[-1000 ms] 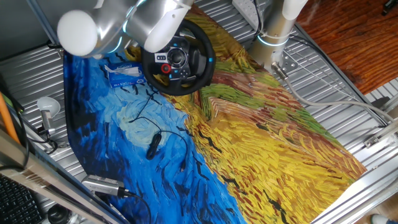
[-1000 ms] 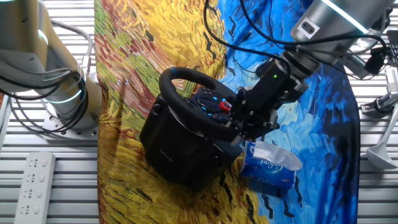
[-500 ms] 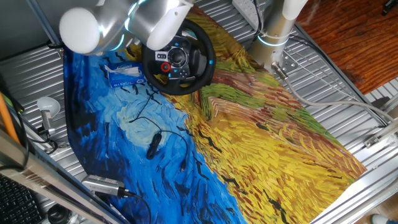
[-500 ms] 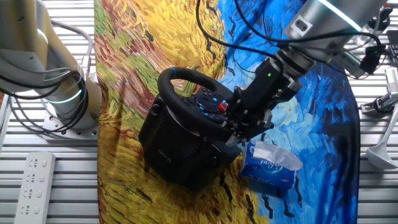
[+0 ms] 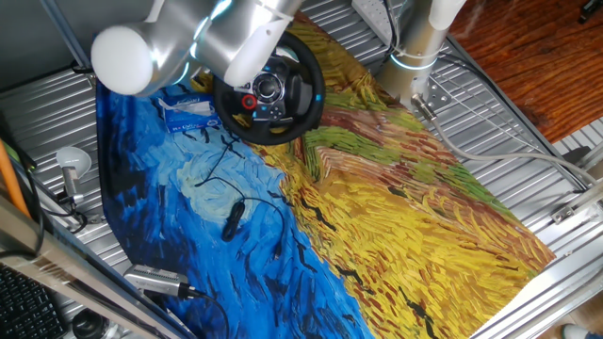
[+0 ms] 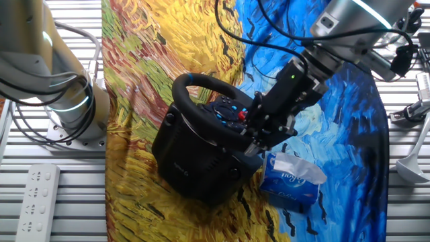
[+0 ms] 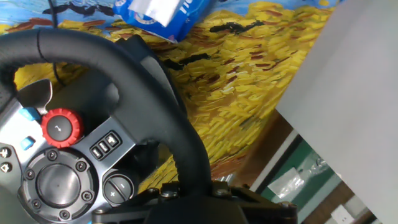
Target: Rotate the steering wheel 90 degrees clockwise
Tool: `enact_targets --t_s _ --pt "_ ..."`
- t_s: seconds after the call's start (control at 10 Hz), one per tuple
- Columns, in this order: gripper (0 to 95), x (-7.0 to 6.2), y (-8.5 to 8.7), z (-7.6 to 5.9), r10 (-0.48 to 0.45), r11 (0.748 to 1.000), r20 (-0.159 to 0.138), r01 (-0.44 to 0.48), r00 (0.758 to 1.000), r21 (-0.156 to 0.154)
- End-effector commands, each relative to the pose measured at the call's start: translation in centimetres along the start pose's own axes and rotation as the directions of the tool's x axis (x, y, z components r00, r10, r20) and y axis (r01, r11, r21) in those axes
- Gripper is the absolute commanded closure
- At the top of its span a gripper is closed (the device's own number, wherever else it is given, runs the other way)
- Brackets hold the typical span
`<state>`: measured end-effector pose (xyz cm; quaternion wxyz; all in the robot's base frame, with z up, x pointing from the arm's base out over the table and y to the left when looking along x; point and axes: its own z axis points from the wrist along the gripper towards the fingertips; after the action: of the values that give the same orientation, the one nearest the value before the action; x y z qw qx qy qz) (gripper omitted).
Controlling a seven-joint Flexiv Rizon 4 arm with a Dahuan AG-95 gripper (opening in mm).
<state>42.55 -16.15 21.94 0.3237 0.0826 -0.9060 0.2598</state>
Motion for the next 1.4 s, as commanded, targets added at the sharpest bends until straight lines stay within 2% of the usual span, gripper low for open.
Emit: enact_targets --t_s 0.1,0.4,0.8,1.0,1.1,1.3,1.4 --pt "95.0 0.18 -0.08 -0.28 0.060 0.998 -0.022 -0.059 0.998 0.020" --pt "95.0 0.43 -0.07 -0.18 0.170 0.985 -0.052 -0.168 0.984 0.035" --pt "95.0 0.77 -0.08 -0.11 0.270 0.962 -0.060 -0.266 0.961 0.061" --pt "95.0 0.81 -0.14 -0.05 0.357 0.928 -0.071 -0.345 0.931 0.141" --pt "95.0 0.73 -0.13 0.02 0.368 0.922 -0.074 -0.353 0.927 0.159" --pt "95.0 0.79 -0.27 0.25 0.356 0.928 -0.069 -0.345 0.932 0.139" --pt "95.0 0.99 -0.50 0.30 0.344 0.936 -0.063 -0.336 0.937 0.110"
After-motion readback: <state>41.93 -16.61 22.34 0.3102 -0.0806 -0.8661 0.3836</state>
